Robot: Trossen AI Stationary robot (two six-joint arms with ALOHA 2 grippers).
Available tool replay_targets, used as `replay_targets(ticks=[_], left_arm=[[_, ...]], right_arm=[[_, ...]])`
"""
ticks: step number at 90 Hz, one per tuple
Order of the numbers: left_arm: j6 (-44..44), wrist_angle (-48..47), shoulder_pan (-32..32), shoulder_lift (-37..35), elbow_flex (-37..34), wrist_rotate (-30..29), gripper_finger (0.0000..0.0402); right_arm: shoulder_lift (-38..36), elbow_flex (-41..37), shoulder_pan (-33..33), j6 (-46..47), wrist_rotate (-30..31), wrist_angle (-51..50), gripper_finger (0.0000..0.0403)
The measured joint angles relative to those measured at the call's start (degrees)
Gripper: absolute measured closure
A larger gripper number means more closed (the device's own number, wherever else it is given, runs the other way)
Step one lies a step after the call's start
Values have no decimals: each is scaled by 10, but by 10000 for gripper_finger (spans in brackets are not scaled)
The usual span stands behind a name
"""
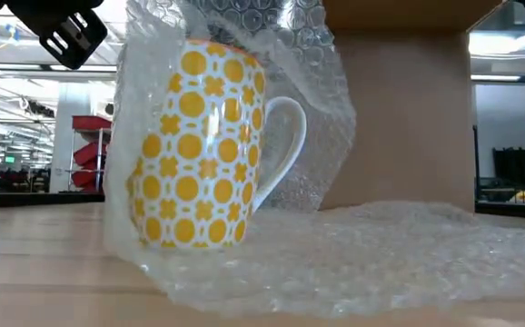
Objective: Wrap mug
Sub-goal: Wrap the orange cup with the bubble wrap
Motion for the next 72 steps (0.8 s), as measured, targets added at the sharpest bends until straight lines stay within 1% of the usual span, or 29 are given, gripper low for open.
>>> replay_targets(ticks=[14,24,54,72], left_arm=[[0,0,0,0,0,0,336],[0,2,0,0,0,0,336],[1,1,0,0,0,0,336],[0,1,0,0,0,2,336]], right_arm=[[-2,-69,-1,9,-15,70,403],[-6,-95,-4,14,-16,121,403],[0,-89,-15,40,-17,250,403],[0,-89,-17,41,-16,259,403]])
